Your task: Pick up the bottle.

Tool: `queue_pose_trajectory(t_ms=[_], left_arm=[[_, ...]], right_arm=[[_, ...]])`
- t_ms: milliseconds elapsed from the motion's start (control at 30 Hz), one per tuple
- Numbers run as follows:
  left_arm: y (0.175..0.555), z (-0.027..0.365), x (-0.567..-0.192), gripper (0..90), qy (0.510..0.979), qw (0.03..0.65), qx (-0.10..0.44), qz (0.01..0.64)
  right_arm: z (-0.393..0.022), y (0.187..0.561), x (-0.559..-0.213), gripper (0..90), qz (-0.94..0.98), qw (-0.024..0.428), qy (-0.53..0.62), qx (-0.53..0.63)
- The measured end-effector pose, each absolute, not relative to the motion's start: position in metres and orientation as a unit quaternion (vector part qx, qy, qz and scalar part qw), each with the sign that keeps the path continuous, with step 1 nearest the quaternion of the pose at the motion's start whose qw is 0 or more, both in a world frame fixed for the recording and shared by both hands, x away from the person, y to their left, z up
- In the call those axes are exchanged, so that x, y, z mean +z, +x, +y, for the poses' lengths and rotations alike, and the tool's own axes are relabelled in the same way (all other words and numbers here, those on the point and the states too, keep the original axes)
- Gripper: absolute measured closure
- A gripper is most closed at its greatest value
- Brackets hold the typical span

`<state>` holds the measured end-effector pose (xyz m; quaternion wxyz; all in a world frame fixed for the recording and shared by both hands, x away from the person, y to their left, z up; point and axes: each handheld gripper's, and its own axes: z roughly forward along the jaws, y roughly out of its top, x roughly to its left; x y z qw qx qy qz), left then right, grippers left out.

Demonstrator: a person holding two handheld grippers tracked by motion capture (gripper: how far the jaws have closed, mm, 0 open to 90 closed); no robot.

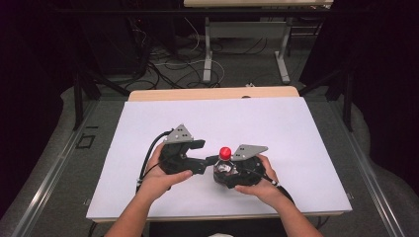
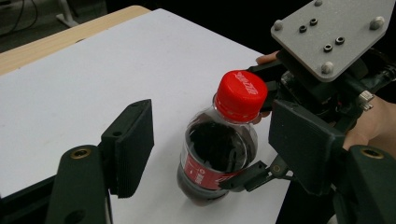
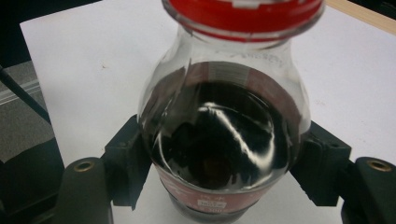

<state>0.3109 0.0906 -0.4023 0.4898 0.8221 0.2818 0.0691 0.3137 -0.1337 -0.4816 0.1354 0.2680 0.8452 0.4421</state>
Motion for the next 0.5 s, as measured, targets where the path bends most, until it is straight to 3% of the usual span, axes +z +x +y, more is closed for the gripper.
queue_pose_trajectory(t_ms=[267,500], left_arm=[[0.311,0.080,-0.401,40.5,0.835,0.485,0.050,0.256],[0.319,0.072,-0.403,42.7,0.836,0.482,0.042,0.258]], right_arm=[[-0.133,0.314,-0.482,29.3,0.849,0.125,0.263,0.440],[-0.131,0.312,-0.482,29.2,0.851,0.125,0.257,0.440]])
